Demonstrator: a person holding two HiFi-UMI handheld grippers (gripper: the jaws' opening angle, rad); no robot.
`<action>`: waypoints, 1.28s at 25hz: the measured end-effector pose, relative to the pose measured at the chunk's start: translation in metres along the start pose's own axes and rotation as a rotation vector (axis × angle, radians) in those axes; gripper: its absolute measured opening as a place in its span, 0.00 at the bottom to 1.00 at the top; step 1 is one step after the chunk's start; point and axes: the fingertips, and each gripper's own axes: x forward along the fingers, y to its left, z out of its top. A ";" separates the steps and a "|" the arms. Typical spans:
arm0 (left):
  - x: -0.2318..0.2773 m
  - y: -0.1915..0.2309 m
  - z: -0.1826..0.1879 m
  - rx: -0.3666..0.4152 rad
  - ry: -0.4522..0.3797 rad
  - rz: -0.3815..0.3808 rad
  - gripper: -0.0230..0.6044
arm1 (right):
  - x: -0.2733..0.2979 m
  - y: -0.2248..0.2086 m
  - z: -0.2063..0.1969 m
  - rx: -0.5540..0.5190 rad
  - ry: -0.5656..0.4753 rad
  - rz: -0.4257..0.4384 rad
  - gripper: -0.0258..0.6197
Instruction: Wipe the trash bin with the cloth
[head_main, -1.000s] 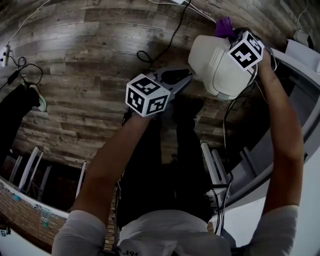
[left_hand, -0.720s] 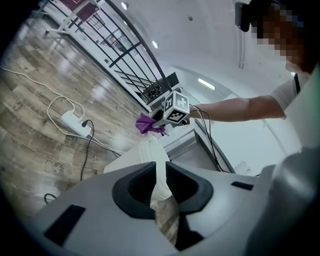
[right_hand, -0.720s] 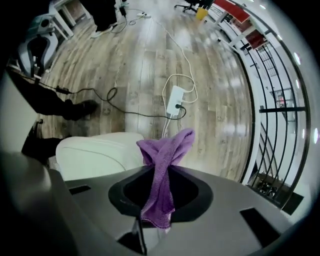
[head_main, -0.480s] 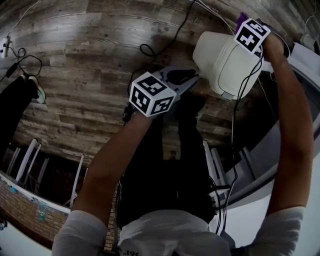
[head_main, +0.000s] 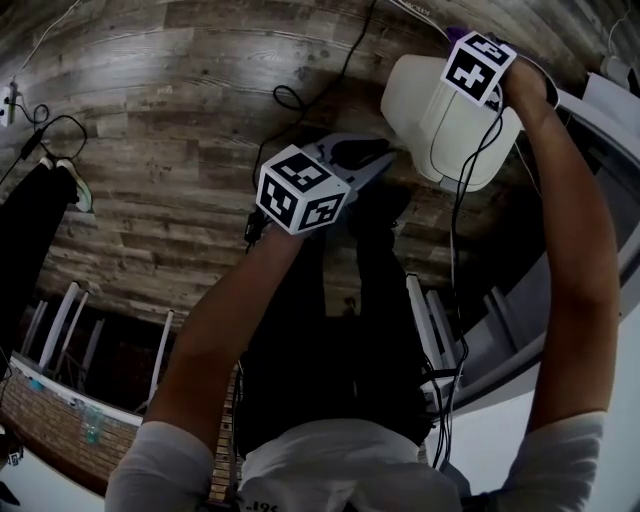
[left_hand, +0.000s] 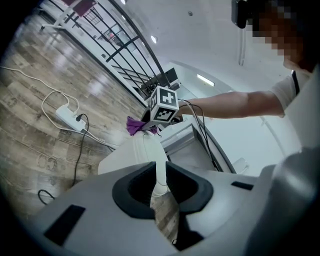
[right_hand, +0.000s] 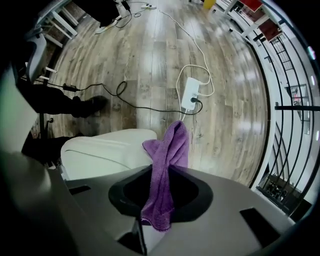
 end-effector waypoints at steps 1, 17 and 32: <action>0.001 0.000 0.000 0.000 0.002 0.001 0.13 | -0.001 0.004 0.003 -0.008 -0.011 0.005 0.18; 0.003 -0.002 -0.013 -0.013 0.013 0.012 0.13 | -0.014 0.067 0.038 -0.253 -0.093 0.034 0.18; -0.006 -0.003 -0.023 -0.006 0.010 0.021 0.13 | -0.023 0.105 0.051 -0.331 -0.143 -0.012 0.18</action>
